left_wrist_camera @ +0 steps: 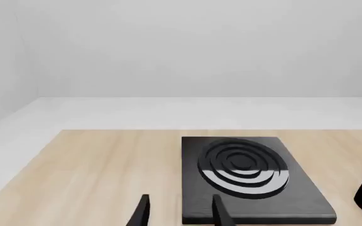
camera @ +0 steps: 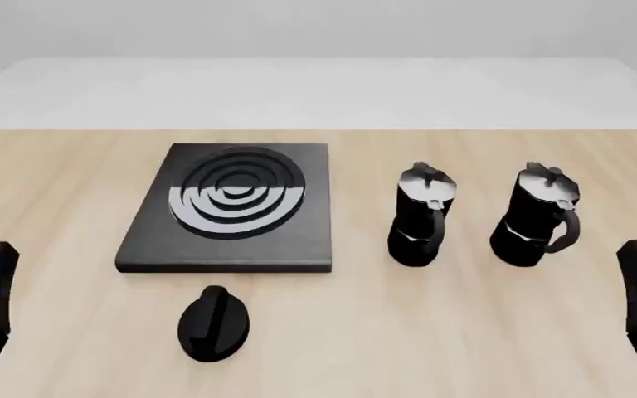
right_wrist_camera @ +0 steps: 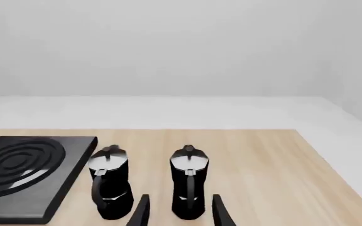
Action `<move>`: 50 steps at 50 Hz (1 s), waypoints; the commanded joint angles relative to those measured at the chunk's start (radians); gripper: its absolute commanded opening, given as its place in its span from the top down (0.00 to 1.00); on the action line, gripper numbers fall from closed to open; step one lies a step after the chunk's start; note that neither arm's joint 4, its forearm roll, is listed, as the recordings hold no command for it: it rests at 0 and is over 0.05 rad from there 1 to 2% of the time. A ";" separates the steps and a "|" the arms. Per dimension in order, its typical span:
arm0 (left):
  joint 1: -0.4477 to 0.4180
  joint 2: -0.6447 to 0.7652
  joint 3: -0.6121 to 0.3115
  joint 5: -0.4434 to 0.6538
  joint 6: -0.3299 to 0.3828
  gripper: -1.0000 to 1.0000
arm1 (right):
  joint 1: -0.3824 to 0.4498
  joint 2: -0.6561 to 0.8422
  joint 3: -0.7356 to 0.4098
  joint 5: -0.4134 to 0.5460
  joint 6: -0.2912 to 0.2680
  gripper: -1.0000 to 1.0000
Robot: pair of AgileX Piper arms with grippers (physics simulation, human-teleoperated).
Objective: Put the right moka pot on the stove.
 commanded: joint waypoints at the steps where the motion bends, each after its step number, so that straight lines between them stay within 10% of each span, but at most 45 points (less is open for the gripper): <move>1: 0.000 0.005 -0.003 -0.001 0.000 0.00 | -0.018 0.271 -0.008 -0.198 -0.009 0.00; 50: 0.000 0.005 -0.003 -0.001 0.000 0.00 | -0.037 1.135 -0.010 -0.882 0.040 0.00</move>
